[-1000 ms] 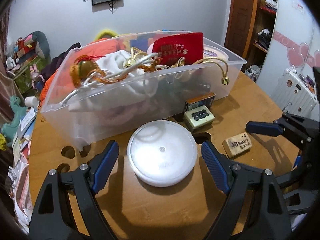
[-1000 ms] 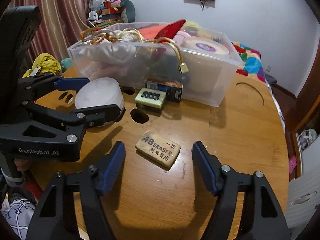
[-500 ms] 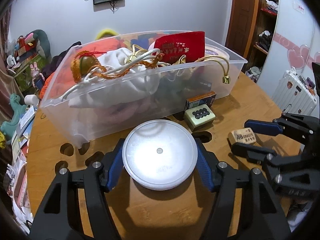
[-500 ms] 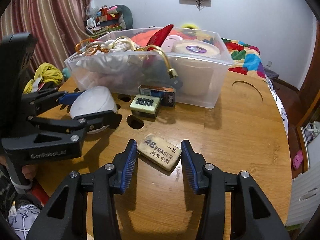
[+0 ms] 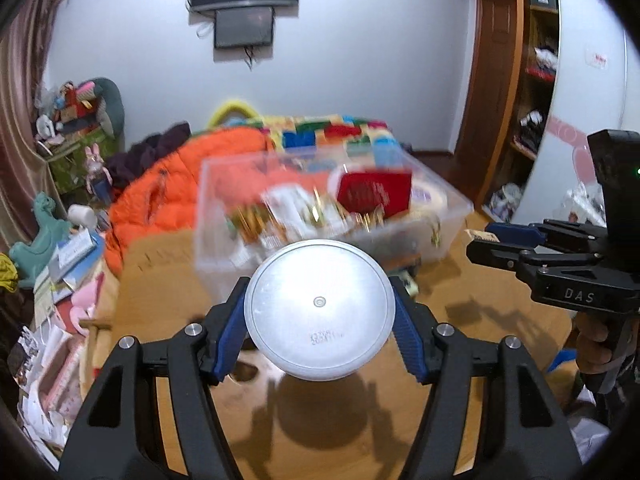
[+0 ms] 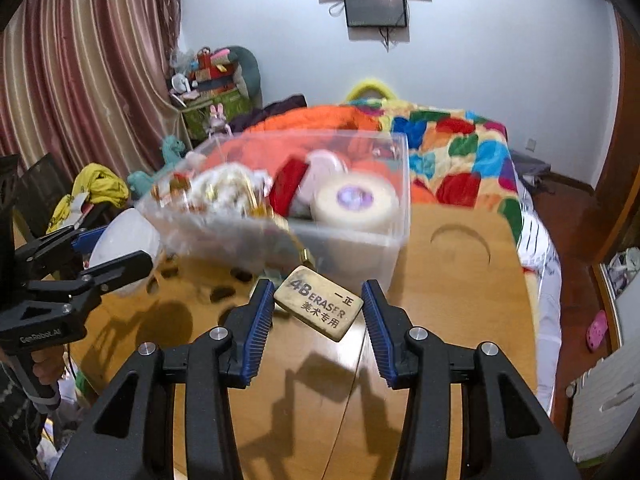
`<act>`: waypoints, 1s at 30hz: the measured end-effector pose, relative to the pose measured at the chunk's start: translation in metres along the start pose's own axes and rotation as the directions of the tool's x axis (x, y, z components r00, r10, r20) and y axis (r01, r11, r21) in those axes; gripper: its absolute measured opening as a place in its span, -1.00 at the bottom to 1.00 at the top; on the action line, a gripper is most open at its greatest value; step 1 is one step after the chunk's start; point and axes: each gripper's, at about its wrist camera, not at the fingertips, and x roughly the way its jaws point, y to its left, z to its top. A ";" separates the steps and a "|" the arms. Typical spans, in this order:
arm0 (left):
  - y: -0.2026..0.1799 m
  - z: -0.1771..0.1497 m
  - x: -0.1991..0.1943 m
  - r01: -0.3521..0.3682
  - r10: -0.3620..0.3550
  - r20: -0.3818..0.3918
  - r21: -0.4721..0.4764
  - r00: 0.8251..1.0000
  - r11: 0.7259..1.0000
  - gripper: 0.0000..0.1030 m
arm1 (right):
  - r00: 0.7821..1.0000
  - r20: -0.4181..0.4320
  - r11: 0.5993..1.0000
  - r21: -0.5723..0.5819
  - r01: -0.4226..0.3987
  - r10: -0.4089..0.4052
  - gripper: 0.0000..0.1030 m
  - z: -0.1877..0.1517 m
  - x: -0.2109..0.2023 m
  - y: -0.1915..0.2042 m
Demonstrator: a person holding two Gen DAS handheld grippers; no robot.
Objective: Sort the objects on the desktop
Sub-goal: 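Carry the white container and eraser over the clear box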
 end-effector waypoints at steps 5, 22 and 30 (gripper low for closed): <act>0.010 0.023 -0.009 -0.011 0.012 0.056 -0.005 0.998 1.000 0.26 | 0.996 0.085 1.000 -0.027 -0.003 0.006 -0.19 0.028 -0.014 0.009; 0.038 0.085 0.020 -0.011 0.023 0.159 -0.076 0.987 0.997 0.26 | 0.993 0.112 1.000 0.005 0.024 -0.024 -0.19 0.088 0.025 -0.012; 0.048 0.084 0.070 -0.004 0.017 0.092 -0.135 0.996 0.991 0.26 | 0.996 0.073 0.999 0.019 0.040 -0.041 -0.19 0.095 0.056 -0.022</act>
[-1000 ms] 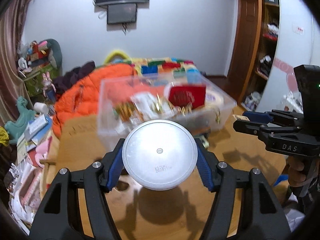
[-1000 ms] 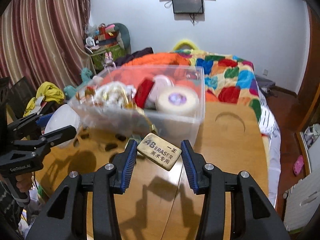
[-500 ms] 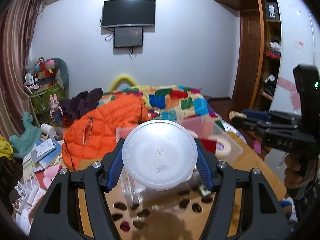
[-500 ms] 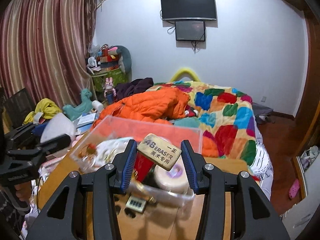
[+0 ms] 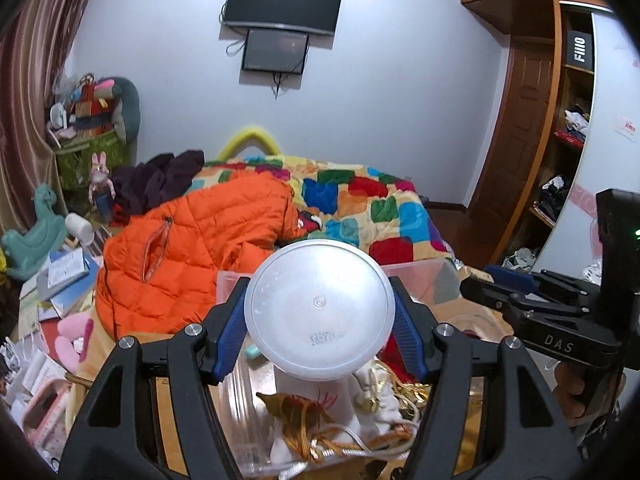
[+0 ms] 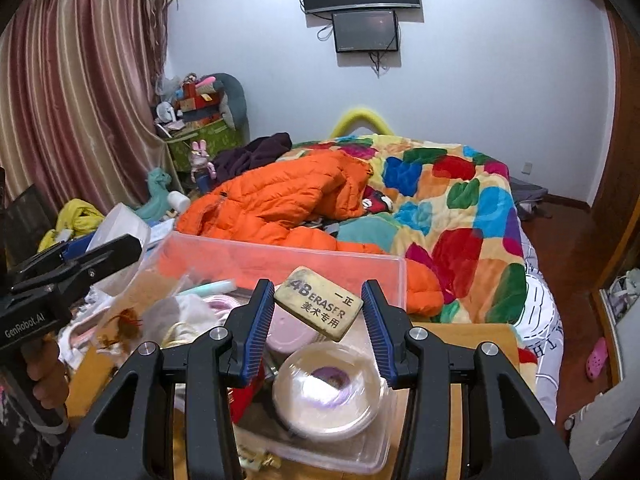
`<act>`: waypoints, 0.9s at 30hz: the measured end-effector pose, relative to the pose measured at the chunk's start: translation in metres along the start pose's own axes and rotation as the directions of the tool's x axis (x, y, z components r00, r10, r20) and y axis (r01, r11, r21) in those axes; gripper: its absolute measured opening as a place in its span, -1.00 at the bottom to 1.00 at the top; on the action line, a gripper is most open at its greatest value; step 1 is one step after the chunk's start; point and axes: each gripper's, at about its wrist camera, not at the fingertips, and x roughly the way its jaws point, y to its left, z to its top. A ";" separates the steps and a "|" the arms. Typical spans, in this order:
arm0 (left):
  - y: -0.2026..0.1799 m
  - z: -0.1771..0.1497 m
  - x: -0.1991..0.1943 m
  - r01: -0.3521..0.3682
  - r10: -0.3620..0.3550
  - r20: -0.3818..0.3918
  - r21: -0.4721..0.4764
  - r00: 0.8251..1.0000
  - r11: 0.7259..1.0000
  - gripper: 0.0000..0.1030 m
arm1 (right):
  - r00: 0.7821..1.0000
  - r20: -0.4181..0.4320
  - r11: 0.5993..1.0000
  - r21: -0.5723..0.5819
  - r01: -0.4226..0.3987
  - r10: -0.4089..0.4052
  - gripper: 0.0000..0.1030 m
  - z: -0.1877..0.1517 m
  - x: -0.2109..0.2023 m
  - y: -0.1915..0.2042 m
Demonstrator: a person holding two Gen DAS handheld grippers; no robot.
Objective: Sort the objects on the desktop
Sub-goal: 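Carry the white container and eraser over the clear box, then release the white container with the left tool while the right tool releases the eraser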
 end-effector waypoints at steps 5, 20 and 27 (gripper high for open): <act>0.005 -0.009 0.022 -0.018 0.018 -0.040 0.000 0.999 1.000 0.26 | 1.000 -0.023 1.000 0.001 0.008 -0.008 -0.19 0.001 0.013 -0.005; 0.008 -0.023 0.043 -0.045 0.046 -0.091 0.015 0.995 0.999 0.26 | 0.994 -0.099 0.999 -0.016 0.037 -0.038 -0.18 -0.016 0.041 -0.003; 0.005 -0.022 0.038 -0.035 0.036 -0.080 0.019 0.996 0.999 0.26 | 0.991 -0.127 0.997 -0.061 0.039 -0.047 -0.13 -0.018 0.043 0.006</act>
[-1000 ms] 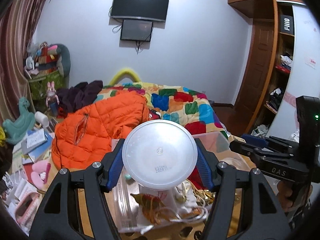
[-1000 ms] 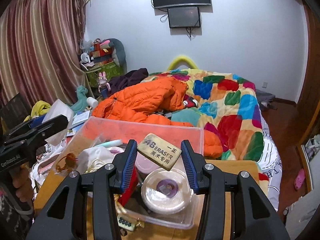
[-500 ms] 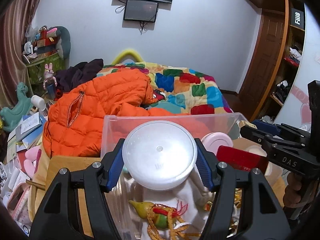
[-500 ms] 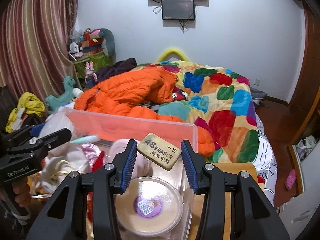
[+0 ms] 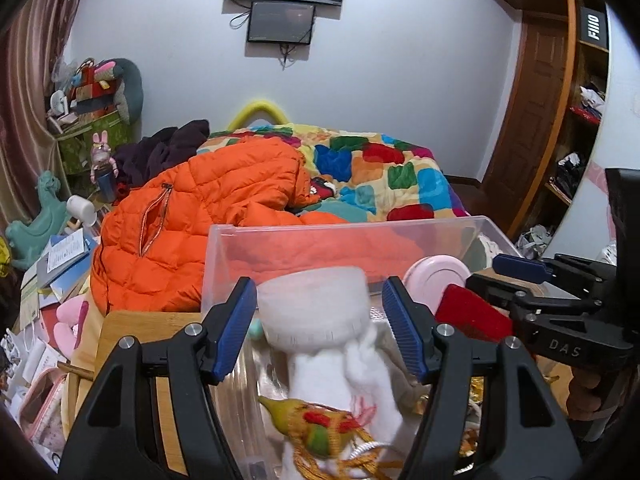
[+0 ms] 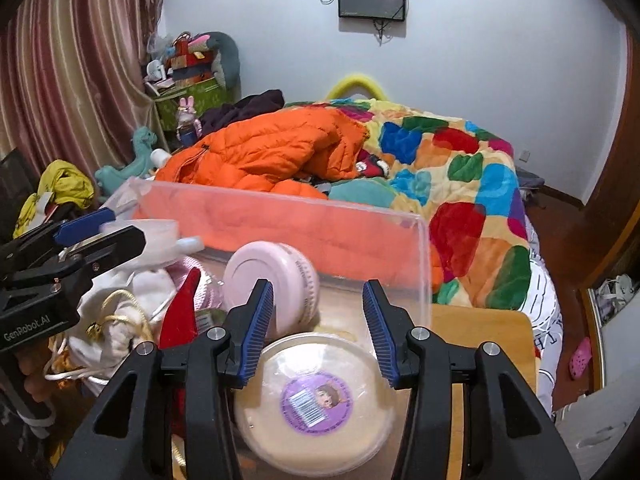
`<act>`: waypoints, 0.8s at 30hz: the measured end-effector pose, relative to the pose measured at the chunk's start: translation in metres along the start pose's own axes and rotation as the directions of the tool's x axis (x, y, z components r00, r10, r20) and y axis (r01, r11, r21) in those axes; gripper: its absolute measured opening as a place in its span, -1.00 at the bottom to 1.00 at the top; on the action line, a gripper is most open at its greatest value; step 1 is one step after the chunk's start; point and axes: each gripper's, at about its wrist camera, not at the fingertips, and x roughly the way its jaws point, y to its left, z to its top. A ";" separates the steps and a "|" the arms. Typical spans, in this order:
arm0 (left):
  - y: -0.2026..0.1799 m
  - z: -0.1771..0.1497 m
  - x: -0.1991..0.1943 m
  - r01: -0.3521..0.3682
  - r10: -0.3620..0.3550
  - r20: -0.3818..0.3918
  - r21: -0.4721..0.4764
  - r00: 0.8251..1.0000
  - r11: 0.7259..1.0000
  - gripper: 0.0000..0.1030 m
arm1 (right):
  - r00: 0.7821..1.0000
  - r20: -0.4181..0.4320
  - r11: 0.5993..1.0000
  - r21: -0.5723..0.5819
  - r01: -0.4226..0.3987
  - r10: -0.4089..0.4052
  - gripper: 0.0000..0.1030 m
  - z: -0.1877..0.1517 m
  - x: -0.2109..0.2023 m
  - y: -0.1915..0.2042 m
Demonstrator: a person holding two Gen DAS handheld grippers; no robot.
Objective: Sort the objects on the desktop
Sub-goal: 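Release the white container with the left tool while the right tool releases the eraser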
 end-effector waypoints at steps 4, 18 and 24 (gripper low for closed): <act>-0.008 0.001 -0.008 0.005 -0.006 0.025 0.029 1.000 1.000 0.26 | 1.000 0.010 1.000 -0.014 0.007 -0.007 -0.11 -0.001 -0.006 0.003; -0.024 0.005 -0.047 -0.007 0.002 0.088 0.060 0.996 0.998 0.47 | 0.981 0.125 0.985 -0.068 0.156 -0.147 0.62 -0.004 -0.051 0.022; -0.027 0.004 -0.068 0.004 -0.011 0.101 0.069 0.995 0.998 0.55 | 0.978 0.156 0.985 -0.079 0.153 -0.140 0.67 -0.007 -0.072 0.029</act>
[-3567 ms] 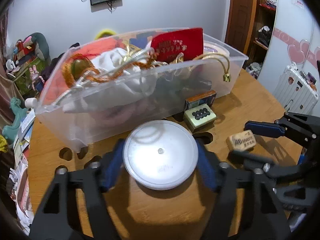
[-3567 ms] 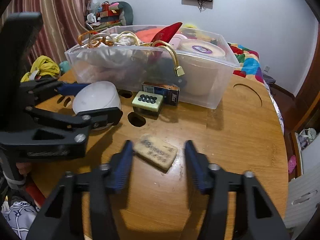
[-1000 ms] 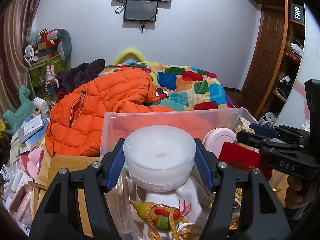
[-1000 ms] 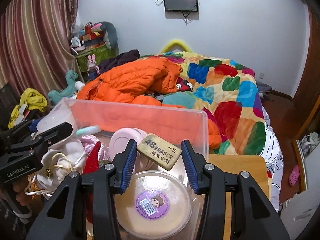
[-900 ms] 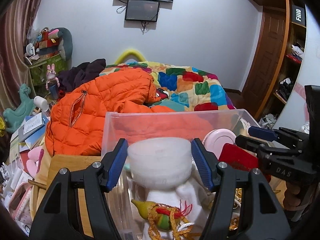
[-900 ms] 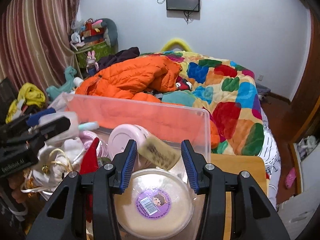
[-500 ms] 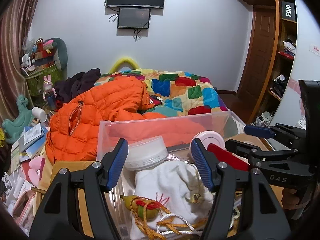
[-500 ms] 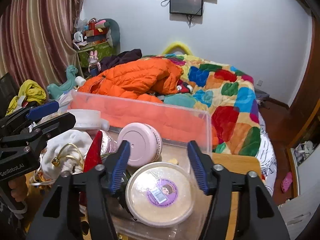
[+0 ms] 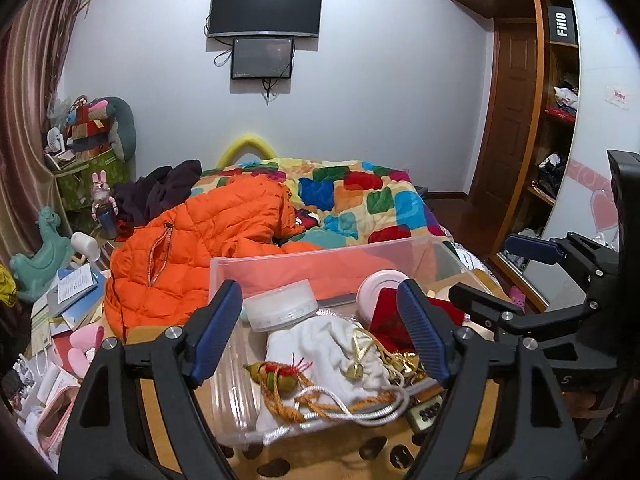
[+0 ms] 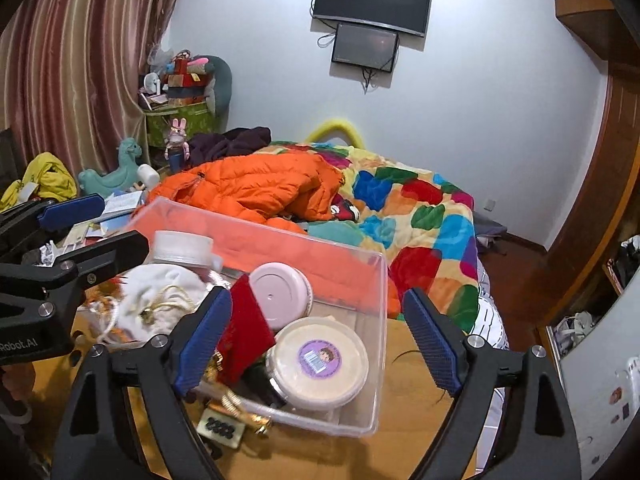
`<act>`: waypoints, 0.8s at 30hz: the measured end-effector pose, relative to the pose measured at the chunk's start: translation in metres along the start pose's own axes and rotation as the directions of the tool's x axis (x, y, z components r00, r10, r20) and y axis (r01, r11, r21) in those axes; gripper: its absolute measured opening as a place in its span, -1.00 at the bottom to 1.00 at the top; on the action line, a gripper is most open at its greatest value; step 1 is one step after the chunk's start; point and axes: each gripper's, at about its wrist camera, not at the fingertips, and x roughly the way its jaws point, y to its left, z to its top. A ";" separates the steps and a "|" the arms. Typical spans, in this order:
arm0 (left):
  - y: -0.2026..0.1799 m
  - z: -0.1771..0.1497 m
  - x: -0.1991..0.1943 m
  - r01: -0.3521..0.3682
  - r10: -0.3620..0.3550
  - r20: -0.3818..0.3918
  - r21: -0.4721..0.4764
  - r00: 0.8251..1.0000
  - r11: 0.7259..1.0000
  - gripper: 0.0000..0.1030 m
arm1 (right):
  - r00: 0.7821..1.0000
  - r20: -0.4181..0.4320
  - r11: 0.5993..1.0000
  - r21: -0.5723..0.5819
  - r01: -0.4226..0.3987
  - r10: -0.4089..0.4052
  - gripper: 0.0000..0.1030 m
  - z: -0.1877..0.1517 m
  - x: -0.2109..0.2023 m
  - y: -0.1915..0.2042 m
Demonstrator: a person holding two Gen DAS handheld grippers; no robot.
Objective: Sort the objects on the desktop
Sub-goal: 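Release the white container with the left tool while the right tool releases the eraser, then grasp the small boxed item with the right tool while the left tool grasps the tile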
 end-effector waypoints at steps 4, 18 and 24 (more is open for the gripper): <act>-0.003 -0.005 -0.014 -0.010 0.010 0.002 0.011 1.000 1.000 0.56 | 1.000 0.008 1.000 0.008 -0.006 0.006 0.67 -0.005 -0.012 0.000; -0.009 -0.037 -0.042 -0.035 0.037 -0.050 0.036 0.998 0.999 0.59 | 0.996 -0.051 0.997 0.010 -0.072 0.072 0.67 -0.043 -0.032 0.012; -0.006 -0.057 -0.040 -0.043 0.046 -0.098 0.039 0.994 0.998 0.59 | 0.987 -0.132 0.996 0.019 -0.091 0.093 0.67 -0.066 -0.013 0.020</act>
